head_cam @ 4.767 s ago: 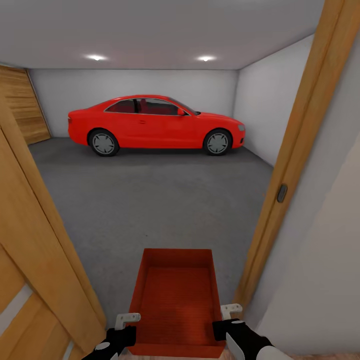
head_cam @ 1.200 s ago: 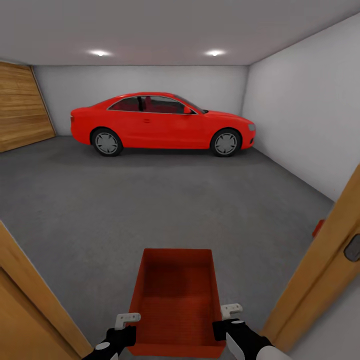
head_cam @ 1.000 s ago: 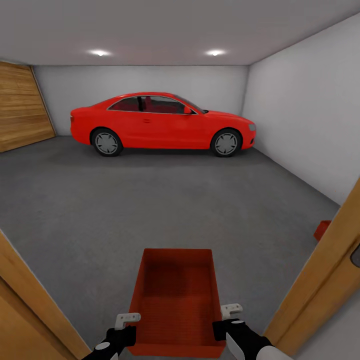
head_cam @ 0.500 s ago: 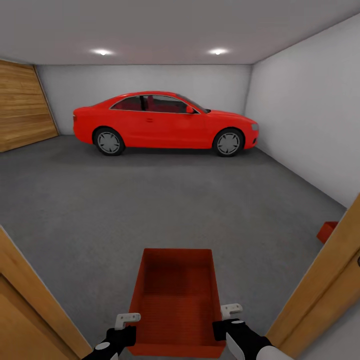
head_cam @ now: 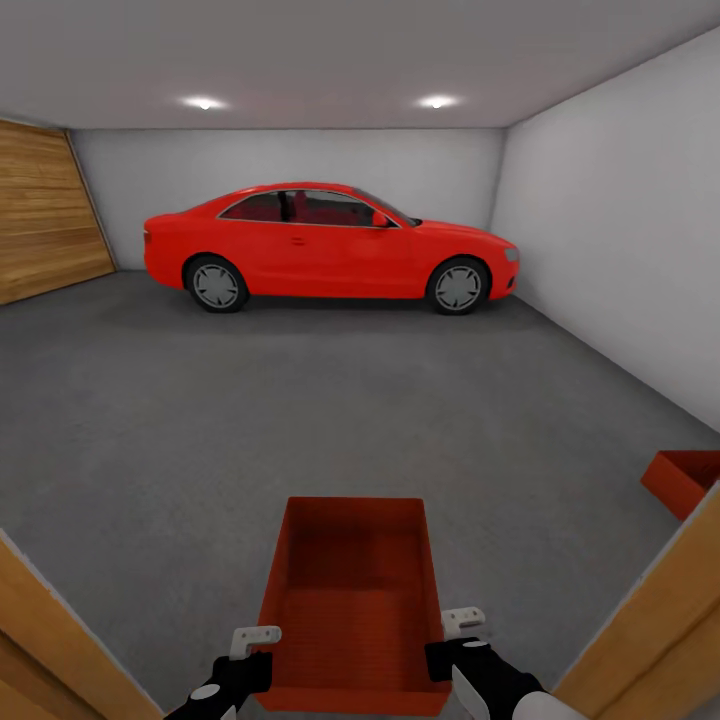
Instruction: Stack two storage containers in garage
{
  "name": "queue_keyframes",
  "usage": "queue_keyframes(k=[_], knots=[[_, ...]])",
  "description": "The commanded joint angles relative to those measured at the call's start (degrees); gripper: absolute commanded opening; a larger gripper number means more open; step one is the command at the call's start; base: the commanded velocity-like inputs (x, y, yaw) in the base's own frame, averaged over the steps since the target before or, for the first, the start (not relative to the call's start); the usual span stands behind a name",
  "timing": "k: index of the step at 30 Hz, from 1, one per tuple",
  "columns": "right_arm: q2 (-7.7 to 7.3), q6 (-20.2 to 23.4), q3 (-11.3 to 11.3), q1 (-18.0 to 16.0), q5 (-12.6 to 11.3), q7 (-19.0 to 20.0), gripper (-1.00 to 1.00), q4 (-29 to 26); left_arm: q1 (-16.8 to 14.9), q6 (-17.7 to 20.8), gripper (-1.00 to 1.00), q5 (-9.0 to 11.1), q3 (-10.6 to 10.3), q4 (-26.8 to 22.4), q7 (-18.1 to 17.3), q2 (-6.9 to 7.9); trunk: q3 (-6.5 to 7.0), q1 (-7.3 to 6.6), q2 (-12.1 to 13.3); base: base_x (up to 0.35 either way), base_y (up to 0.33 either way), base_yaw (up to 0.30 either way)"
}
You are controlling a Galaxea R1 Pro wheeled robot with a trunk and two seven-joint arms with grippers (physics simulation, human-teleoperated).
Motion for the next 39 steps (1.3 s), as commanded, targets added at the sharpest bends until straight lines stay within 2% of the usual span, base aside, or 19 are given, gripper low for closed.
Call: queue_keyframes(k=[1, 39], knots=[[-0.39, 0.5, 2.4, 0.0, 1.0, -0.5, -1.00, 0.0, -0.1, -0.2, -1.00, 0.4, -1.0, 0.0, 0.5, 0.04, -0.05, 0.01, 0.0, 0.134, 0.007, 0.000], [-0.39, 0.5, 2.4, 0.0, 1.0, -0.5, -1.00, 0.0, -0.1, -0.2, -1.00, 0.4, -1.0, 0.0, 0.5, 0.04, -0.05, 0.01, 0.0, 0.179, 0.008, 0.000]])
